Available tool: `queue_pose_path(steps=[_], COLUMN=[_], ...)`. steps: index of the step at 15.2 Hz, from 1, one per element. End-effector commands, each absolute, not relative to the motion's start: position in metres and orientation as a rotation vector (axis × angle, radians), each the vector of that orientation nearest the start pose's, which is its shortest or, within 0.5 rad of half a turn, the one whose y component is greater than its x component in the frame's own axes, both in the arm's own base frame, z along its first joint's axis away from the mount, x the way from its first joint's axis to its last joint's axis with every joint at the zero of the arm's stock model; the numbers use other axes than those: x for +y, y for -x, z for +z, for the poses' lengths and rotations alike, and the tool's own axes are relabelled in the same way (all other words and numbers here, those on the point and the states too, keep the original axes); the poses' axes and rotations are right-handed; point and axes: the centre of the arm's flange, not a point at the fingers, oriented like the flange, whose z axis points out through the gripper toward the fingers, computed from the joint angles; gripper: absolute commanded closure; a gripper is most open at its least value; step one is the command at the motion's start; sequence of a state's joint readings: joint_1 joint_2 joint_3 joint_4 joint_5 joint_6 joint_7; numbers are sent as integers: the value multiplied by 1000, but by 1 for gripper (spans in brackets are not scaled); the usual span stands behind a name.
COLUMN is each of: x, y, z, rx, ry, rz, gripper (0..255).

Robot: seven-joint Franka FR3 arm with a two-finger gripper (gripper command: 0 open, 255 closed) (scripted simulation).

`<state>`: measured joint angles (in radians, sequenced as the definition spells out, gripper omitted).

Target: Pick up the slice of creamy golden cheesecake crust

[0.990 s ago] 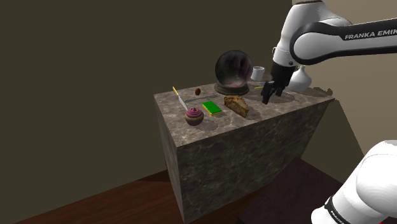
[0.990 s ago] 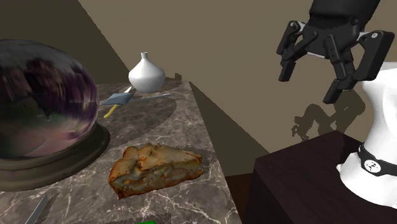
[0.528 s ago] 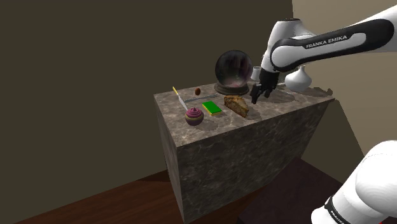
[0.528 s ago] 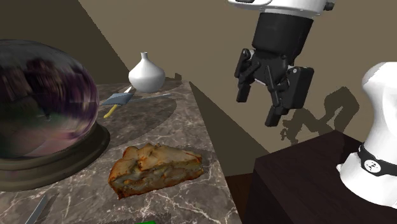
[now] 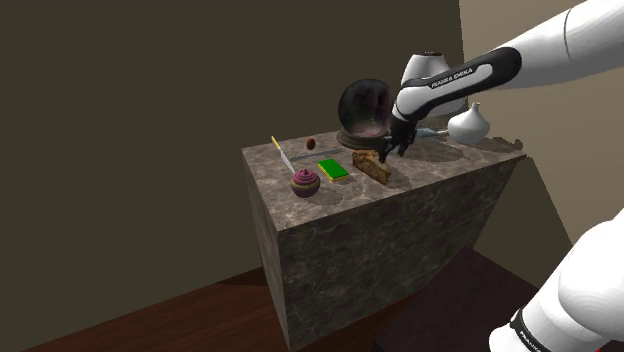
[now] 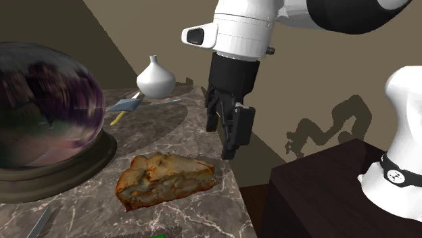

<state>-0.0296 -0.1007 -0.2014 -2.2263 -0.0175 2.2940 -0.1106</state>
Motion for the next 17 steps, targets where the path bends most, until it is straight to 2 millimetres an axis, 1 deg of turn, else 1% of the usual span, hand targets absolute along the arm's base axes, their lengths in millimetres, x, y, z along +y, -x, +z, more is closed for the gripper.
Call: queue_pose_path(steps=[1,4,5,12,14,15,17], x=[-135,-153,-157,-157,-157,-157,-157], y=[-527,-556,-562,-562,-562,-562,-561], z=[415,395,391,354,351,351,351], rx=[190,213,218,218,218,218,218], ry=[3140,3126,3123,3123,3123,3123,3123], rz=[-271,-286,-289,-289,-289,-289,-289], gripper=[0,0,0,0,0,255,255])
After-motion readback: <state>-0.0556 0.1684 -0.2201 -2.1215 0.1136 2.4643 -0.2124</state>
